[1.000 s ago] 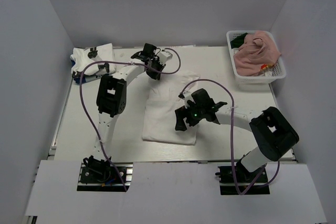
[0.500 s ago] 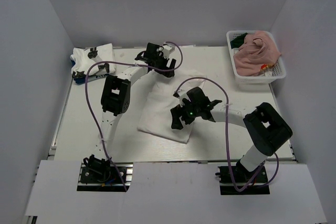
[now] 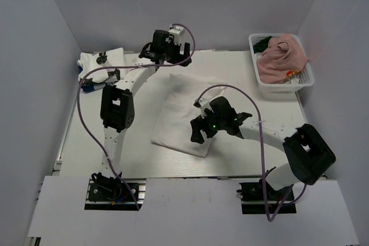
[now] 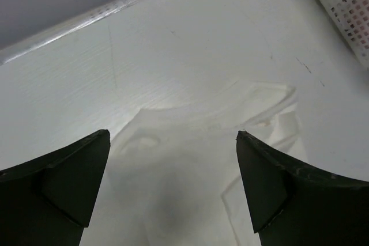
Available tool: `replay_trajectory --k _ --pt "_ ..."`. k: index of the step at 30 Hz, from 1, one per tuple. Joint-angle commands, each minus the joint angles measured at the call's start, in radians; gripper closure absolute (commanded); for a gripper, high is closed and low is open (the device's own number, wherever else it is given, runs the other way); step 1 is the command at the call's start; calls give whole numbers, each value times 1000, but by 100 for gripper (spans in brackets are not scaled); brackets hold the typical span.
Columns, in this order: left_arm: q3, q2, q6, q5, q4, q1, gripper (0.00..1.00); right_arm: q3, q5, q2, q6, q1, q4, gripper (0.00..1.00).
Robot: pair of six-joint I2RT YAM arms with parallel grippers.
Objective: Fold and stack the t-shirts
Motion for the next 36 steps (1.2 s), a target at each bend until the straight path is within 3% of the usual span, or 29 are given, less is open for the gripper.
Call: replay_trajectory --k 1,2,3,7,8,13,16,21,22,25,26,28,29,30,31,33,34,36 --pt "-143 -303 -95 -132 -53 8 0 -17 38 -136 31 6 11 10" --pt "-216 -355 -131 -241 -74 8 0 -26 46 -155 34 6 -5 10" --pt "-378 -407 -215 -277 -114 8 0 -31 57 -193 40 4 -30 10" --pt "-791 -654 -409 -378 -188 -3 0 -120 122 -341 58 16 -123 10" --pt "-933 -745 -450 -378 -188 -3 0 -128 128 -393 78 18 -165 10" --pt "-1213 -930 -547 -325 -242 -12 0 -206 56 -424 161 70 -216 10" --pt "-1376 -996 -560 -222 -135 -12 2 -241 33 -386 202 110 -200 10" --pt "-1471 -964 -560 -73 33 -12 22 -246 122 -315 261 151 -127 10" --pt "-1471 -947 -549 -62 33 -21 32 -250 140 -303 268 139 -90 10" --pt "-1471 -907 -540 -75 5 -21 51 -249 180 -245 293 167 -41 12" --pt "-1471 -907 -540 -75 -5 -21 63 -247 181 -226 299 165 -33 17" --pt "-1484 -907 -540 -75 -5 -21 75 -241 195 -206 313 170 -13 24" --pt "-1499 -919 -540 -84 5 -21 89 -243 192 -200 313 170 5 31" --pt "-1499 -920 -540 -84 21 -31 96 -241 197 -194 314 170 14 46" --pt "-1510 -929 -540 -97 21 -31 100 -238 203 -192 316 173 14 54" --pt "-1498 -929 -549 -98 4 -31 100 -234 204 -212 319 174 8 80" --pt "-1485 -929 -549 -85 4 -31 100 -234 226 -223 319 176 5 100" --pt "-1485 -978 -540 -52 -39 -31 100 -244 234 -275 337 180 -13 100"
